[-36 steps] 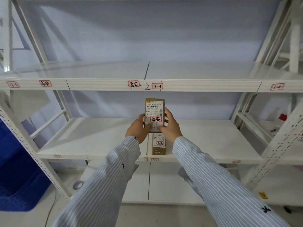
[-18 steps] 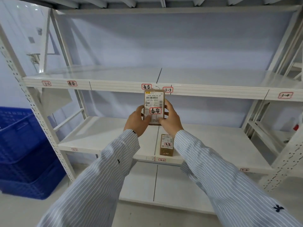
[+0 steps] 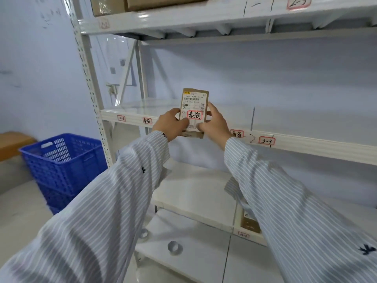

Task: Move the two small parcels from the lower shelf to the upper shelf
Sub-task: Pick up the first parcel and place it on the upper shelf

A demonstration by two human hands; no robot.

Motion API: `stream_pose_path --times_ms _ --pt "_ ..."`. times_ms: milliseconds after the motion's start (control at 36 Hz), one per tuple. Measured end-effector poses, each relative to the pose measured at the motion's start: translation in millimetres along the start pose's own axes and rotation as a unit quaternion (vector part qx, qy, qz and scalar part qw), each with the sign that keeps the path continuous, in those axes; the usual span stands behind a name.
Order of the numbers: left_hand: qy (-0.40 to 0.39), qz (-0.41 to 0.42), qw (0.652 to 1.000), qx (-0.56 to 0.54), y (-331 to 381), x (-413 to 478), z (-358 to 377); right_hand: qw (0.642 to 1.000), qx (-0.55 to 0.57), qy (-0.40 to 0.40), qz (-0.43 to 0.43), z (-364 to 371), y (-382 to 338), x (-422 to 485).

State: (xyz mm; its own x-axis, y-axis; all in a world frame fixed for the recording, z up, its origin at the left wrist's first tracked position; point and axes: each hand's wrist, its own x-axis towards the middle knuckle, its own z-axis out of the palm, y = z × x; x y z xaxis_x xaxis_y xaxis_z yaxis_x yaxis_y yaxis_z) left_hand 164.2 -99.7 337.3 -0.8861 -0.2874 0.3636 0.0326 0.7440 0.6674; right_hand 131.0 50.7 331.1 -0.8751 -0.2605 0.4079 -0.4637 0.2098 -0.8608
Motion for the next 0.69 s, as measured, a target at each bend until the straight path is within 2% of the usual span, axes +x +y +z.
stream_pose_path --times_ms 361,694 --pt "0.017 -0.032 0.998 0.049 -63 128 -66 0.998 0.001 -0.051 0.025 103 -21 142" --pt "-0.015 -0.058 0.996 0.073 -118 224 -75 0.988 -0.030 -0.087 0.126 158 0 251"
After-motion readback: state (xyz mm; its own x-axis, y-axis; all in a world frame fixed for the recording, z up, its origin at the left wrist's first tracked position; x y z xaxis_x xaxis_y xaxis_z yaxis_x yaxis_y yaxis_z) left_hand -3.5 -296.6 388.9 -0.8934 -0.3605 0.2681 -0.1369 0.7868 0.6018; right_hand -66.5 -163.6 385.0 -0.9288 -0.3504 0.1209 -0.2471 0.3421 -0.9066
